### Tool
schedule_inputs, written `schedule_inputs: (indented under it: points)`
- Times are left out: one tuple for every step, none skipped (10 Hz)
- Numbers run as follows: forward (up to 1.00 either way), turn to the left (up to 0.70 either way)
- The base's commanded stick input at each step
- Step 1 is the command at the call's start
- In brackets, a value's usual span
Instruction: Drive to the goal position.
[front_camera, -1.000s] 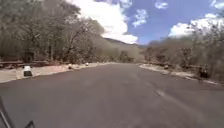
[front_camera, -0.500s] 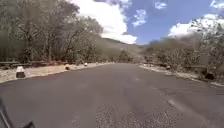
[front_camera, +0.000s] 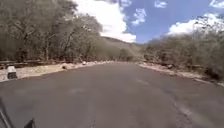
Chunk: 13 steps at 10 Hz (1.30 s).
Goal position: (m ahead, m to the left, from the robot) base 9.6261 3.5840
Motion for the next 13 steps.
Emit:
schedule_inputs:
  points:
    - [0.7,0.0]
    - [0.7,0.0]
    - [0.7,0.0]
    - [0.7,0.0]
    - [0.7,0.0]
    - [0.7,0.0]
    - [0.7,0.0]
    - [0.7,0.0]
    - [0.7,0.0]
    - [0.7,0.0]
    - [0.7,0.0]
    - [0.7,0.0]
    - [0.7,0.0]
